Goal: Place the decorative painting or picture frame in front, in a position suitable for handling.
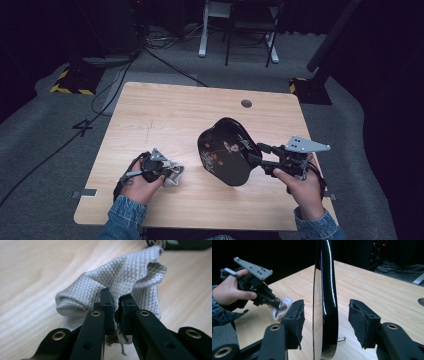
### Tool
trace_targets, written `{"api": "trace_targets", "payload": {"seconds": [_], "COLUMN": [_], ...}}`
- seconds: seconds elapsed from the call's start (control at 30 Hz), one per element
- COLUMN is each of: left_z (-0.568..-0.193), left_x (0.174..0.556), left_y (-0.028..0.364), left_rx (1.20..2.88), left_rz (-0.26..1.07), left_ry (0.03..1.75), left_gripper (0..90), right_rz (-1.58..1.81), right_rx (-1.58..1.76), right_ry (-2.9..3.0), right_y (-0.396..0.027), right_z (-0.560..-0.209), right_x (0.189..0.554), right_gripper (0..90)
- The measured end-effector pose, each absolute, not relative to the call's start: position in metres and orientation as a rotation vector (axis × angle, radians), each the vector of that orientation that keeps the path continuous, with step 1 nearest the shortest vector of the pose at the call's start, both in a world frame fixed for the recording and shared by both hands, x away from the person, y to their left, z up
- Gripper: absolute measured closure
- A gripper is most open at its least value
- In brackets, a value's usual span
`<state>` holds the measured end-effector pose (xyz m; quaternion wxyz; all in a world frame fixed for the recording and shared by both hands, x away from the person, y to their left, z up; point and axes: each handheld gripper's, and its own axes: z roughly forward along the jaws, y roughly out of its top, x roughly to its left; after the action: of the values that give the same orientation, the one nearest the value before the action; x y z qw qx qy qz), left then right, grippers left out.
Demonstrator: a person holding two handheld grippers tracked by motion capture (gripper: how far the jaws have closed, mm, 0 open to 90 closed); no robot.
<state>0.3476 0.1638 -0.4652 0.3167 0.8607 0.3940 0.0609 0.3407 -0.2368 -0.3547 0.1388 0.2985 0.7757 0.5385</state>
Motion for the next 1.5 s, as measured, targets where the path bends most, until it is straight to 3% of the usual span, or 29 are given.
{"api": "trace_targets", "payload": {"seconds": [0.2, 0.43, 0.53, 0.9, 1.2, 1.33, 1.5], "left_z": [-0.472, -0.471, -0.468, -0.454, -0.473, -0.483, -0.494], "left_x": [0.341, 0.339, 0.336, 0.332, 0.329, 0.334, 0.34], "left_y": [0.154, 0.157, 0.163, 0.207, 0.252, 0.262, 0.262], "left_rx": [2.314, 2.22, 2.19, 2.056, 1.993, 2.04, 2.094], "left_rz": [0.093, 0.09, 0.095, 0.219, 0.315, 0.412, 0.375], "left_ry": [0.92, 0.874, 0.86, 0.965, 1.326, 1.291, 1.305], "left_gripper": [76.3, 45.4, 38.9, 36.3, 37.8, 37.0, 35.4], "right_rz": [1.571, 1.556, 1.55, 1.572, 1.592, 1.51, 1.478], "right_rx": [0.841, 0.805, 0.789, 0.691, 0.584, 0.585, 0.589], "right_ry": [2.208, 2.191, 2.189, 2.196, 2.231, 2.266, 2.332], "right_y": [-0.239, -0.236, -0.235, -0.223, -0.199, -0.185, -0.171], "right_z": [-0.345, -0.34, -0.338, -0.325, -0.319, -0.329, -0.342], "right_x": [0.333, 0.326, 0.323, 0.304, 0.287, 0.286, 0.288], "right_gripper": [46.6, 46.4, 46.2, 45.6, 46.2, 46.8, 48.5]}}
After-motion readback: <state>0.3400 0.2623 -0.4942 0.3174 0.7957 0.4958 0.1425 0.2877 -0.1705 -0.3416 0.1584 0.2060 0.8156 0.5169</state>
